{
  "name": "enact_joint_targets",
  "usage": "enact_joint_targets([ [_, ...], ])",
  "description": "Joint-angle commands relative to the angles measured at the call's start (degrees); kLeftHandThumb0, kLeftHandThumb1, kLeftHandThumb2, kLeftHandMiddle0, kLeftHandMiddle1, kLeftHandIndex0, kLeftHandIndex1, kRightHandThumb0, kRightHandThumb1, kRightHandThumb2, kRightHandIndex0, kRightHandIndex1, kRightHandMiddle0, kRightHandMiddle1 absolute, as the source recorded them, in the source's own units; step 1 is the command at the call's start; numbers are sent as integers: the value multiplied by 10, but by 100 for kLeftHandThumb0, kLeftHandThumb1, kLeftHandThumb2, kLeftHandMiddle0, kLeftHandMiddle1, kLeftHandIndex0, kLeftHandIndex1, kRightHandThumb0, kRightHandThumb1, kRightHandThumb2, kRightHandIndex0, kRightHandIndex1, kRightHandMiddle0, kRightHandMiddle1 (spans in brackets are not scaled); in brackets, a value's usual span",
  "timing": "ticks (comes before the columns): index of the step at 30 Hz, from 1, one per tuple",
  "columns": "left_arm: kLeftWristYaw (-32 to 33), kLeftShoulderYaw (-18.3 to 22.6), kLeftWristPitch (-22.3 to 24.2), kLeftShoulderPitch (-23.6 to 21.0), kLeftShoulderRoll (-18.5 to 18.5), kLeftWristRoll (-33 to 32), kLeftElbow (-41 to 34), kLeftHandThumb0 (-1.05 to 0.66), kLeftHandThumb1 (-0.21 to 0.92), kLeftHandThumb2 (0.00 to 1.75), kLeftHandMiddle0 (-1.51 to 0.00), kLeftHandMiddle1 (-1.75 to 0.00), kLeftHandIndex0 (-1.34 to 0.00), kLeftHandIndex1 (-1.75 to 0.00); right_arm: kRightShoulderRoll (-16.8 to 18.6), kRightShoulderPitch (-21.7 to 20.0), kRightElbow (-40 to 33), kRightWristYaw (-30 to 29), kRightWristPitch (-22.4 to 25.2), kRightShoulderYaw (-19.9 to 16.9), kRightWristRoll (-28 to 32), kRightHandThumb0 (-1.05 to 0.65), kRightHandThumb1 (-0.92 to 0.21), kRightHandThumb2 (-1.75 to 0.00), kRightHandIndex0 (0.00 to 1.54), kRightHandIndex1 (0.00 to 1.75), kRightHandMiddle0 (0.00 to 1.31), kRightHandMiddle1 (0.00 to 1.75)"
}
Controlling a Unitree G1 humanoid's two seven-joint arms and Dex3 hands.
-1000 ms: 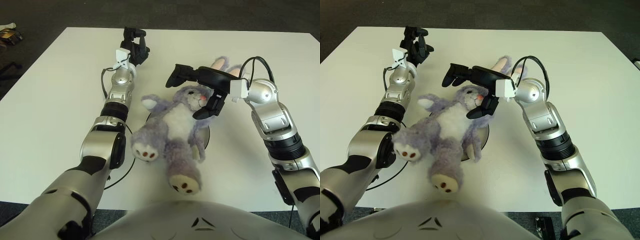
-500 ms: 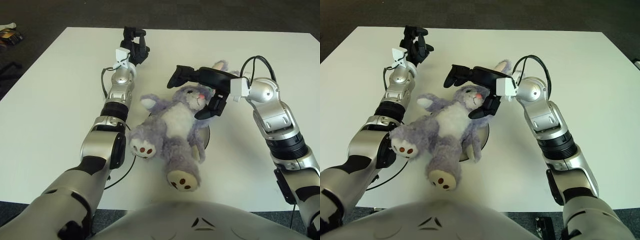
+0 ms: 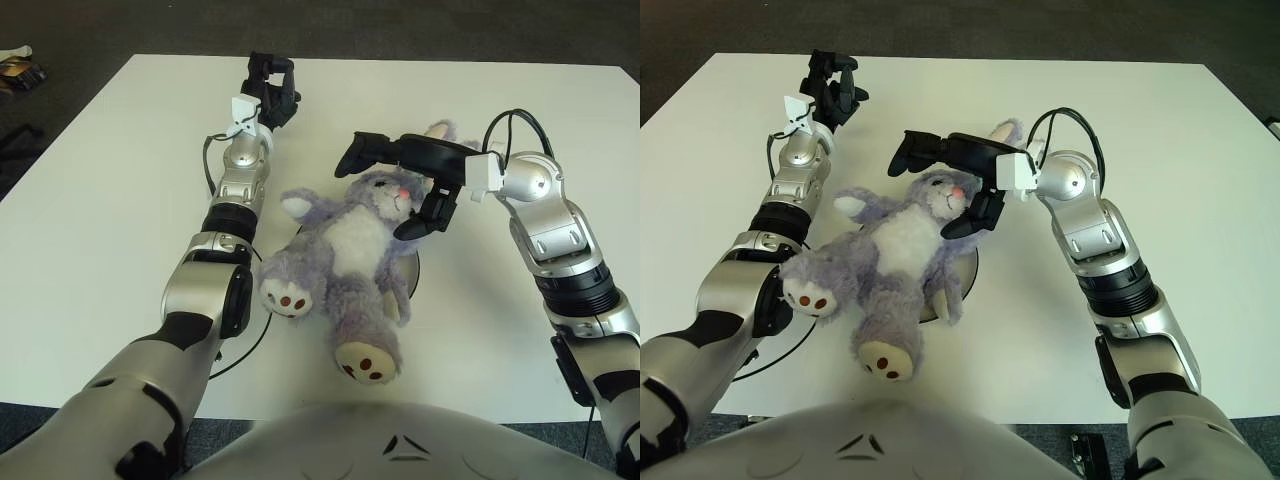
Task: Put the doll into the plate.
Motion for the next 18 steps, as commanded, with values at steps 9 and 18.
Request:
enact_joint_targets([
  [9,-2,6,-13,3,-2,-8,-7,-36,92,52,-38,-155,-20,-175,6,-13,119,-106,-160,-50,-36,-55,-26,-102,18,81,0,112],
  [18,-1,6,-5,12,-2,-6,-24,-35,92,52,-36,-151,-20,-175,22,7,108,-222,-133,-61,-117,-44,-23,-111,17,83,0,123],
])
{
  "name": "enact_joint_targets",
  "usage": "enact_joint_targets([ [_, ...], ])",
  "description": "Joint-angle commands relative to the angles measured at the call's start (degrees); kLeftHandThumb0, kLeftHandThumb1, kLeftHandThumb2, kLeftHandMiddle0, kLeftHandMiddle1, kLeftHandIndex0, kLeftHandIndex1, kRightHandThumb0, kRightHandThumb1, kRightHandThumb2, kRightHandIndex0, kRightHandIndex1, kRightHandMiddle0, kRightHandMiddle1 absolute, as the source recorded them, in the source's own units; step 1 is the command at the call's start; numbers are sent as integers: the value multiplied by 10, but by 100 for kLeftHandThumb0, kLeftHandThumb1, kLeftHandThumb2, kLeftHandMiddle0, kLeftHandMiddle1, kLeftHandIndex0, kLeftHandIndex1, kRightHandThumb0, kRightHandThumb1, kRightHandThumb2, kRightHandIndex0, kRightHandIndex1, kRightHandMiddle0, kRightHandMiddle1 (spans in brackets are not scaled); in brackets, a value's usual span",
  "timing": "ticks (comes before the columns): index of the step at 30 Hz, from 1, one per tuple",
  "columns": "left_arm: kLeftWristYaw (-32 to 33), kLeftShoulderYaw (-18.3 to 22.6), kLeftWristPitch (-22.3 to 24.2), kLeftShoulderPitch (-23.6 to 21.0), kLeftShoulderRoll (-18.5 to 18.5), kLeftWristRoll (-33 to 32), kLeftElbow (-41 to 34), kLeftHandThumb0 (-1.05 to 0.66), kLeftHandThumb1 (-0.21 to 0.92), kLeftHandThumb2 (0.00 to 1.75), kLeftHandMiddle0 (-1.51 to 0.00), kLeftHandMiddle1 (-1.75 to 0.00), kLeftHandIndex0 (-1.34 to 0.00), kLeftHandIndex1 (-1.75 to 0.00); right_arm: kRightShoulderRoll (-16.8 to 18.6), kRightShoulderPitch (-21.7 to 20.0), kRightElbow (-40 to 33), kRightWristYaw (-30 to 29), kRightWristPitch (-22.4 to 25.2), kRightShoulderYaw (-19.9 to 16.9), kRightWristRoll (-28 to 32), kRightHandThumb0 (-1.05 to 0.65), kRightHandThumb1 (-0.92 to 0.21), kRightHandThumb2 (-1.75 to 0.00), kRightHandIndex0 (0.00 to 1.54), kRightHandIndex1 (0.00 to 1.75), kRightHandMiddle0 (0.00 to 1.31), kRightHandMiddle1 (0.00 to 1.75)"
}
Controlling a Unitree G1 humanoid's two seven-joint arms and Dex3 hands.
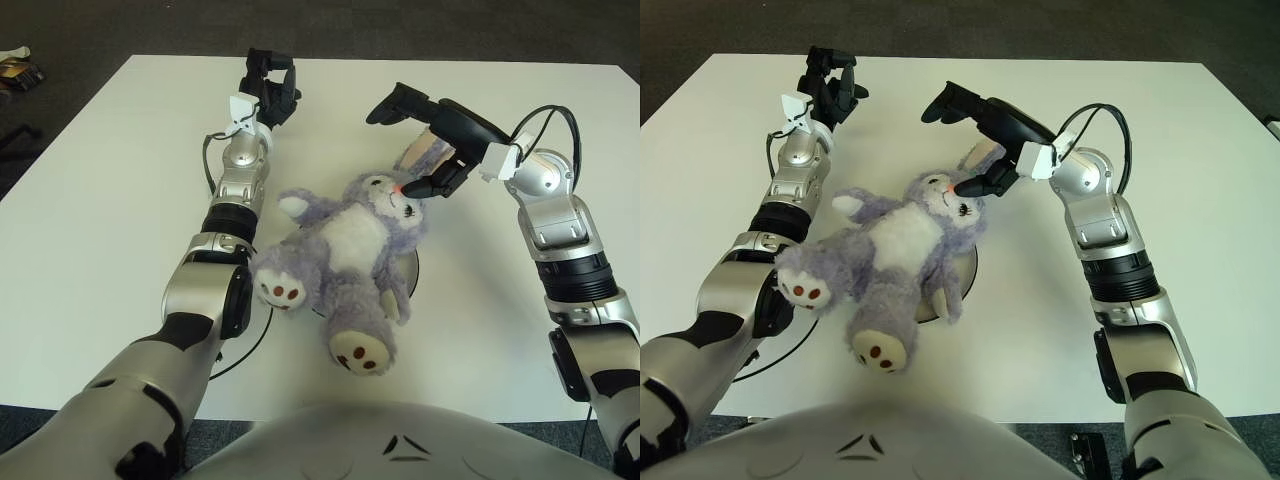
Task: Put the doll into the plate.
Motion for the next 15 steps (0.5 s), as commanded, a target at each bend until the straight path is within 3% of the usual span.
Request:
enact_joint_targets([
  [1,0,2,3,10,2,-3,-12,-35,92,52,-36,-151,-20,-175,5,9,-9,-34,16,-8,-27,-43,-23,-111,17,83,0,123],
  [9,6,0,15,17,7,6,-26,-35,92,52,-35,-151,-20,-175,14,7,-23,-58,72,-14,-37,-43,-25,-112,13,82,1,126],
  [15,6,-1,20,23,11,8,-36,-36,92,52,-36,-153,-20,-175,14,1,-14,-74,88,-18,-42,-44,-26,-111,12,83,3,127],
])
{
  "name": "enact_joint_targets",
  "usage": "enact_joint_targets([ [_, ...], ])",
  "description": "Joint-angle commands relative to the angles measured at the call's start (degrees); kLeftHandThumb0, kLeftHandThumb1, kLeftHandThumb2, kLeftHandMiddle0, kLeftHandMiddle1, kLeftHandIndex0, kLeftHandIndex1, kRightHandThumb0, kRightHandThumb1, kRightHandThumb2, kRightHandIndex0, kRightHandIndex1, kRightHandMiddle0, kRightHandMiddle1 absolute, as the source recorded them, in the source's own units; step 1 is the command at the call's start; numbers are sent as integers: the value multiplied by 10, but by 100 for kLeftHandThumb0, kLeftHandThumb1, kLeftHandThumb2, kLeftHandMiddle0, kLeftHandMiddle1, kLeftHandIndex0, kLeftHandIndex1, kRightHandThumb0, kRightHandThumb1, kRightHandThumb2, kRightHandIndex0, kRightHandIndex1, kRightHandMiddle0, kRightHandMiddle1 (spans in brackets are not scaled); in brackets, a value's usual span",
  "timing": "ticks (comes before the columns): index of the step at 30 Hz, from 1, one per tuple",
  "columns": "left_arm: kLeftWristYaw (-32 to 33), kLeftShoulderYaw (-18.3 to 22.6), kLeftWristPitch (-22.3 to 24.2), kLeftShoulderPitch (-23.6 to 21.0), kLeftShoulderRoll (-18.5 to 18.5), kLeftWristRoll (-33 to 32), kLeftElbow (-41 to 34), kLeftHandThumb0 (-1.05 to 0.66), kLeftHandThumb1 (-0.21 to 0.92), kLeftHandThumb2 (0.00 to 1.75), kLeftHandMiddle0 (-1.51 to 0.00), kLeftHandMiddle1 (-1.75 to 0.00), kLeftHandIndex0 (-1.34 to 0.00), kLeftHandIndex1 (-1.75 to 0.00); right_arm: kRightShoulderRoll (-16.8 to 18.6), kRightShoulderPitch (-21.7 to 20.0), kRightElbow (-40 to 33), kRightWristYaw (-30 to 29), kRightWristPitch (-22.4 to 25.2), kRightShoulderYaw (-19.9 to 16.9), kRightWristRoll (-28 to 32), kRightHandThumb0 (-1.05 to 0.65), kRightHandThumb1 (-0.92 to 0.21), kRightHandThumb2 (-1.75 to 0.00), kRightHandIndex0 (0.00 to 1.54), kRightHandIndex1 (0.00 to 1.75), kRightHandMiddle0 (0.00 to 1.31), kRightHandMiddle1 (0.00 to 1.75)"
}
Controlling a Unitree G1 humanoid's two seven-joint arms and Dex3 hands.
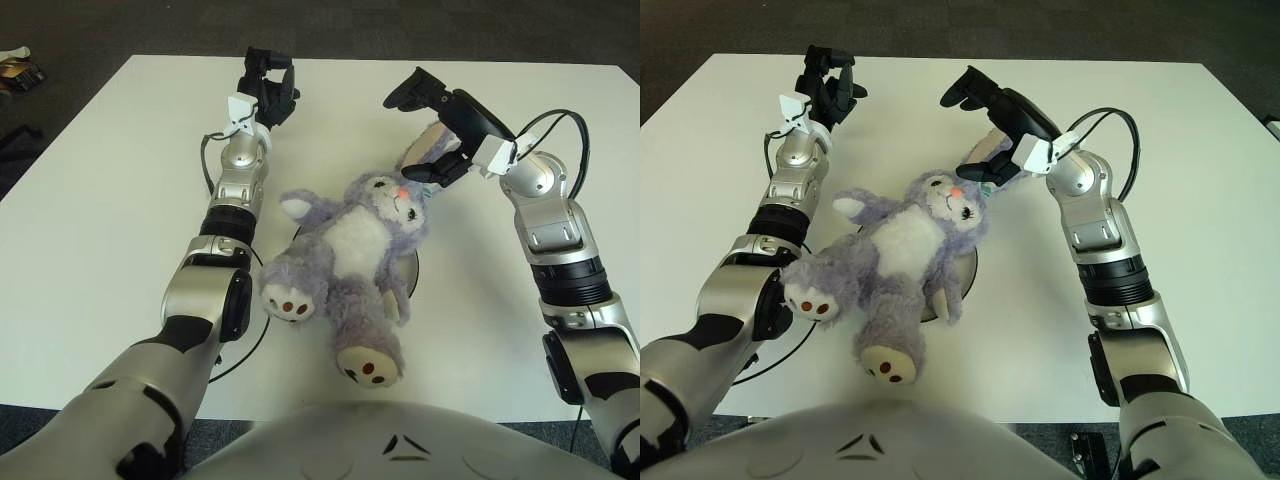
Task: Put the doll into the plate.
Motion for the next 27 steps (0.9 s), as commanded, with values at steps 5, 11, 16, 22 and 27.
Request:
enact_joint_targets([
  [5,6,-6,7,15,14,14,-20,-36,92,52,-36,-155,-20,-175,6,-2,10,-39,24,-17,-14,-42,-28,-111,11,87,4,127],
  [11,1,-7,10,24,24,19,-27,-36,92,52,-36,-157,-20,-175,11,3,6,-60,45,-23,-16,-43,-31,-111,12,91,6,128],
  [16,-16,-6,9,38,31,12,-34,-36,92,52,-33,-157,-20,-175,8,9,34,-104,30,-32,-38,-41,-35,-111,13,93,7,128],
  [22,-30,0,10,51,38,3,-34,-36,92,52,-30,-158,-20,-175,15,12,37,-153,59,-29,-80,-35,-36,-114,13,94,5,129],
  [27,-31,7,11,57,42,-4,-25,-36,91,53,-28,-156,-21,-175,26,18,41,-187,80,-36,-94,-35,-39,-114,15,94,3,129],
])
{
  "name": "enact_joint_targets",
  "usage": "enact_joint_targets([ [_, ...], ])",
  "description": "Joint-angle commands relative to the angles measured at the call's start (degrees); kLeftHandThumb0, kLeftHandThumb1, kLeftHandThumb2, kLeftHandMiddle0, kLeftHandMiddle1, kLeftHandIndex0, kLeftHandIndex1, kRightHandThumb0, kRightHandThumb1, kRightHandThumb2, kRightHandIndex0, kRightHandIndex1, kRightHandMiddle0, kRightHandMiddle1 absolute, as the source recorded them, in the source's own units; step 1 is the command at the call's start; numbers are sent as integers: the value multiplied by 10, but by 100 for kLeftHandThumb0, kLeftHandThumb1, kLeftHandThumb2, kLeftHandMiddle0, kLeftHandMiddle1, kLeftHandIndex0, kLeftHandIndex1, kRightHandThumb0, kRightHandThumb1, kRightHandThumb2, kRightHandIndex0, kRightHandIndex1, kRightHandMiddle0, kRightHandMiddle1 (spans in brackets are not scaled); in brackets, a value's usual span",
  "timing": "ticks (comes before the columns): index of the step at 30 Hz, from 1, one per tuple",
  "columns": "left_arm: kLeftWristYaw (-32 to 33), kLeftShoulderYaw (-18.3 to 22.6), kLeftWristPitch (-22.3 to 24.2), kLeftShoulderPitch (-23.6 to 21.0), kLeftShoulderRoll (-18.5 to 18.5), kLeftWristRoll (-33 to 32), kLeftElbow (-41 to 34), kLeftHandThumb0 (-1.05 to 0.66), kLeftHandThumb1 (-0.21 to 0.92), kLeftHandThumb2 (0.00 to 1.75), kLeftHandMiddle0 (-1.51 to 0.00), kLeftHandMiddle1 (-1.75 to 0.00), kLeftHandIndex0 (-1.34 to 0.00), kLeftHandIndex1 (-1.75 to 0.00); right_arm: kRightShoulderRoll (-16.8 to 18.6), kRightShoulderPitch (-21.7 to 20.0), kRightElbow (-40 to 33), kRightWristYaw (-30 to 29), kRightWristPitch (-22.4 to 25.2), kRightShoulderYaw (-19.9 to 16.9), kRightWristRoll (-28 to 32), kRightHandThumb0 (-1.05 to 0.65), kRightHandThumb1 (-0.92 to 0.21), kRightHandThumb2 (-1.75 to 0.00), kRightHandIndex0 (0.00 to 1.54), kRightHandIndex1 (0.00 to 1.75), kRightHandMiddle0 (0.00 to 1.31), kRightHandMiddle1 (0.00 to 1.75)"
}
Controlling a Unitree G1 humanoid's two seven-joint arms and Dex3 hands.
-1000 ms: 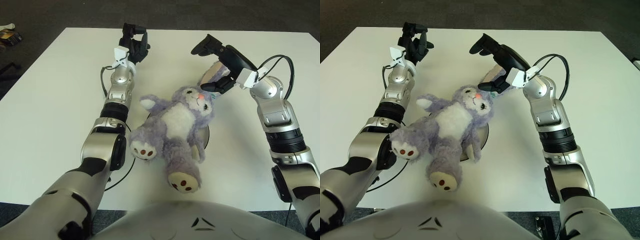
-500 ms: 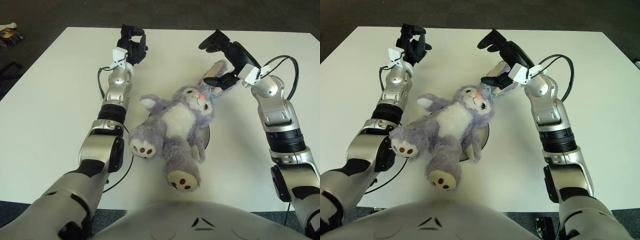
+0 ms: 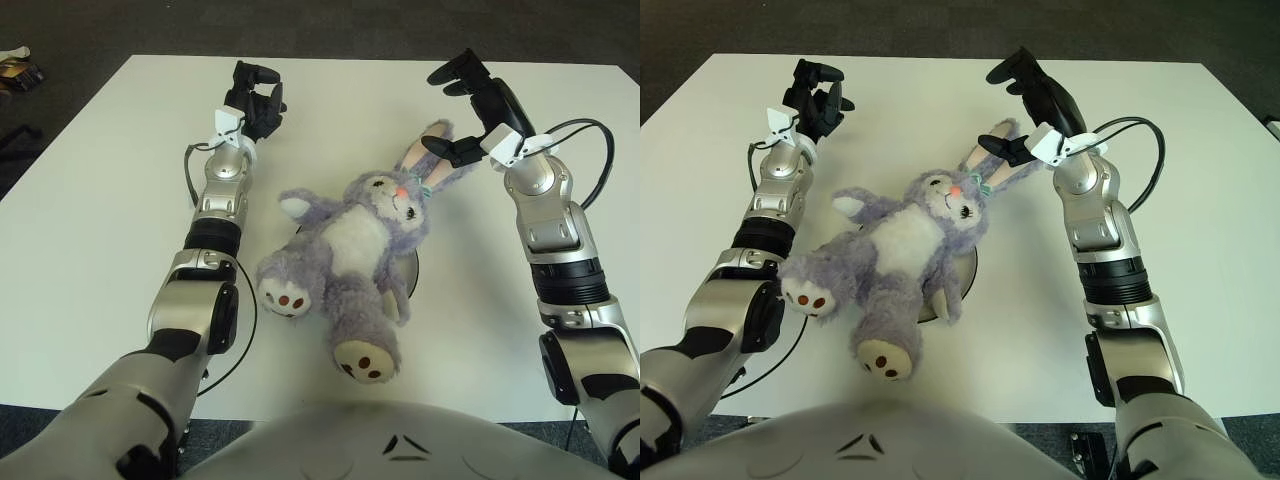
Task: Put the doll into the plate.
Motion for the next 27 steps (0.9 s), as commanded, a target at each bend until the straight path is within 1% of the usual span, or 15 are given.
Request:
enact_joint_targets([
  [1,-2,9,4,6,9,-7,6,-36,91,53,-28,-155,-21,-175,9,9,6,-25,15,-9,-9,-34,-39,-114,17,94,3,129],
  [9,3,14,-6,18,8,-7,14,-35,91,54,-33,-151,-21,-175,24,17,5,-51,30,-27,5,-23,-39,-122,21,94,7,130],
  [14,5,16,-15,23,9,-4,22,-35,92,52,-36,-150,-20,-175,29,28,6,-68,28,-39,9,-15,-39,-127,24,94,9,129],
  [16,5,18,-19,24,9,-5,26,-35,92,52,-38,-151,-20,-175,34,34,6,-74,25,-46,15,-14,-38,-129,27,100,10,130],
  [19,7,21,-25,24,8,-7,30,-35,91,54,-41,-153,-21,-175,42,44,10,-88,17,-56,25,-14,-36,-129,29,116,12,134],
  [20,8,22,-26,24,8,-7,32,-35,91,54,-42,-154,-21,-175,44,49,14,-94,11,-60,29,-14,-36,-129,30,117,12,135],
  [22,11,25,-28,25,7,-9,36,-36,87,59,-45,-157,-23,-175,54,61,42,-113,-23,-74,49,-16,-36,-129,30,128,12,141],
  [24,12,26,-31,27,7,-10,39,-36,85,62,-47,-159,-24,-175,60,66,60,-126,-45,-81,60,-16,-36,-129,30,134,11,145],
  [25,12,26,-35,31,6,-10,40,-36,84,63,-48,-160,-24,-175,68,68,70,-135,-57,-86,68,-6,-44,-118,31,141,11,147],
  [26,12,26,-39,35,5,-10,41,-36,83,65,-49,-161,-25,-175,74,69,77,-142,-66,-89,75,-4,-55,-102,34,148,12,155],
  [27,13,25,-45,41,2,-8,42,-36,82,67,-50,-162,-26,-175,82,71,87,-151,-77,-95,84,-3,-62,-92,36,152,13,161],
])
